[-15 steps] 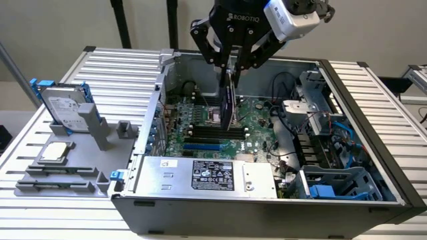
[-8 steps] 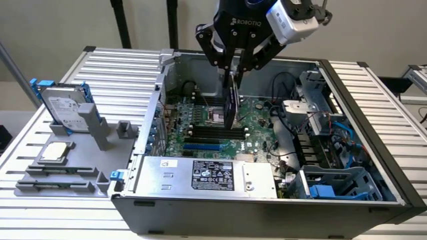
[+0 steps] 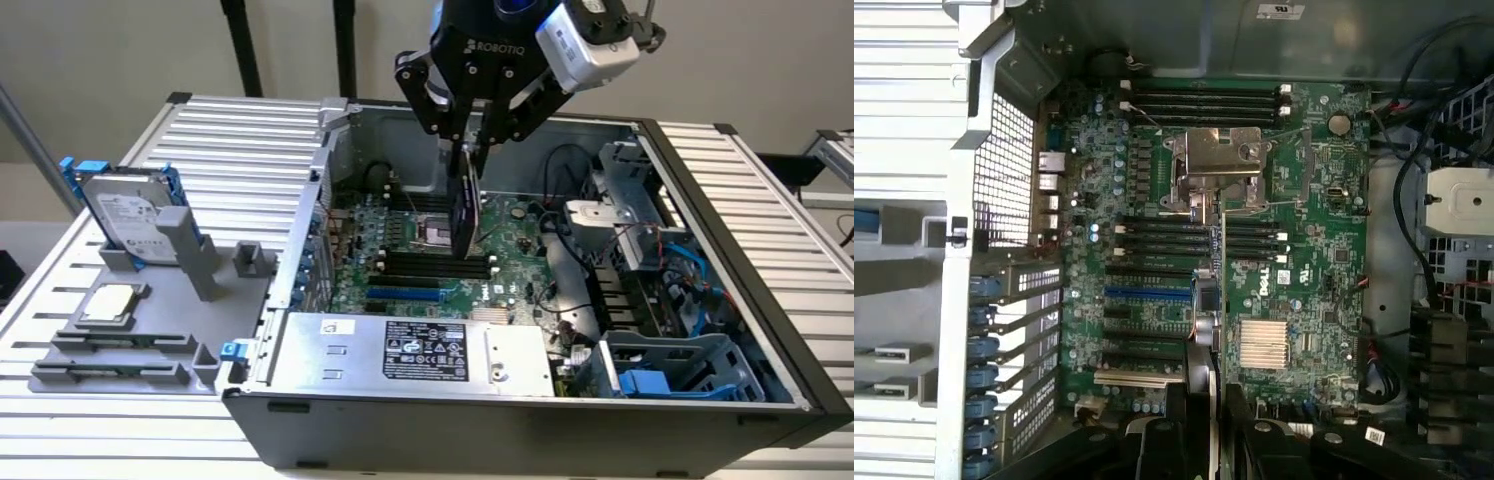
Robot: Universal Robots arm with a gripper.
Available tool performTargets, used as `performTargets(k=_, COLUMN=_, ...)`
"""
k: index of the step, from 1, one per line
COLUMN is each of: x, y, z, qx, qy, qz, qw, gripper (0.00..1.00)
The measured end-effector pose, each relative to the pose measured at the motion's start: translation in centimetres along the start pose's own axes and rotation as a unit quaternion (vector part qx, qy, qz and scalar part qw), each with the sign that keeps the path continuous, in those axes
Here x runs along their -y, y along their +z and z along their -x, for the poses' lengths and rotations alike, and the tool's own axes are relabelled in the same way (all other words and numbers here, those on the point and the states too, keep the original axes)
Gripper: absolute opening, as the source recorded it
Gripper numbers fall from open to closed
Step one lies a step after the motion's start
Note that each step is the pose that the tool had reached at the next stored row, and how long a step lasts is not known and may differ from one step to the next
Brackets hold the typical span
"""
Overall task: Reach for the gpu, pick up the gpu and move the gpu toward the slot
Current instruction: 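Pick up the gpu and move the gpu toward the slot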
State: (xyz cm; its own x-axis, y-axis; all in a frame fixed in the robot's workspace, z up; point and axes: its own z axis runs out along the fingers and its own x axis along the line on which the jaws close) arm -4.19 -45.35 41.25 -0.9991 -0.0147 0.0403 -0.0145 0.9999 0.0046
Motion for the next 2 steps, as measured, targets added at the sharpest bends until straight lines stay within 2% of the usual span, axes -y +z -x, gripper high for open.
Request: performTargets(k=2, x=0.00, y=0.00, z=0.00, qx=0.0000, qy=0.000, qz=0.0000, qw=1.0000, gripper=0.26)
